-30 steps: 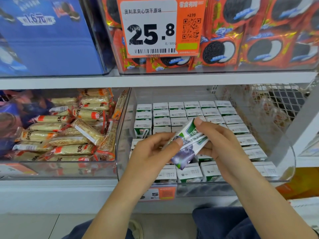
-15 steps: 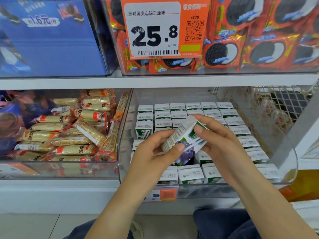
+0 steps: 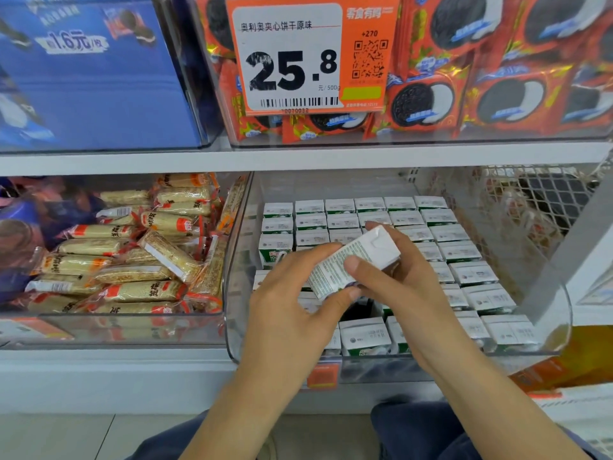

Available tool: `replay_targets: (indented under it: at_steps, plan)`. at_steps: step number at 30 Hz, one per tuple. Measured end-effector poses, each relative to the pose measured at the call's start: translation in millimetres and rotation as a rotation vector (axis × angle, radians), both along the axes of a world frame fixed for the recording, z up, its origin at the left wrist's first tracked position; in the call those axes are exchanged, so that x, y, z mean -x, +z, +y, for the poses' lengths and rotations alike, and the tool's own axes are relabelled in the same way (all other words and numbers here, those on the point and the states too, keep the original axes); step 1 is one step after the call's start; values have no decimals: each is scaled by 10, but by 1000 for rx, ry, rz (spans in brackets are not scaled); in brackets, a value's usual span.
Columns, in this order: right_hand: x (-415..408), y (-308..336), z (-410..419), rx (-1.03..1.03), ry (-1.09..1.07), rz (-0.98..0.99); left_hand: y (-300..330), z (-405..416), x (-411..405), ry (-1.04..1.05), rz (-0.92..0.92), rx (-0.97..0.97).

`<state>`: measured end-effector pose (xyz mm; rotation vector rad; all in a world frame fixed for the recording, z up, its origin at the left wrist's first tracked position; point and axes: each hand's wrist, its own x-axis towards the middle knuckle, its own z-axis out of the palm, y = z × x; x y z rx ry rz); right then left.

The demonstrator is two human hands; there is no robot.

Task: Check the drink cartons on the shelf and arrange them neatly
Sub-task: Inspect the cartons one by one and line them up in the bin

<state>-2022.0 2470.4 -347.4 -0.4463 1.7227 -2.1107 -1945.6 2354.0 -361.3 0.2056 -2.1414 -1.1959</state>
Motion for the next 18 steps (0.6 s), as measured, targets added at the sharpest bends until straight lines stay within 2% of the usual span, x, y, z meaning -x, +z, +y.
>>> replay_targets:
  at_steps: [4,8,10,12,18]
  plan:
    - [20,-17,28,19,-39,9,2,0,-15,-60,-23,16]
    - [31,0,74,42,21,47,60,-76,-16,-187,-198,-258]
    - [44,2,95,70,63,60,93,-115,-20,-277,-237,-402]
    - [55,-2,115,78,95,77,125,-127,-29,-342,-239,-449]
    - [93,41,146,-10,156,82,85,-109,-32,-193,-127,-465]
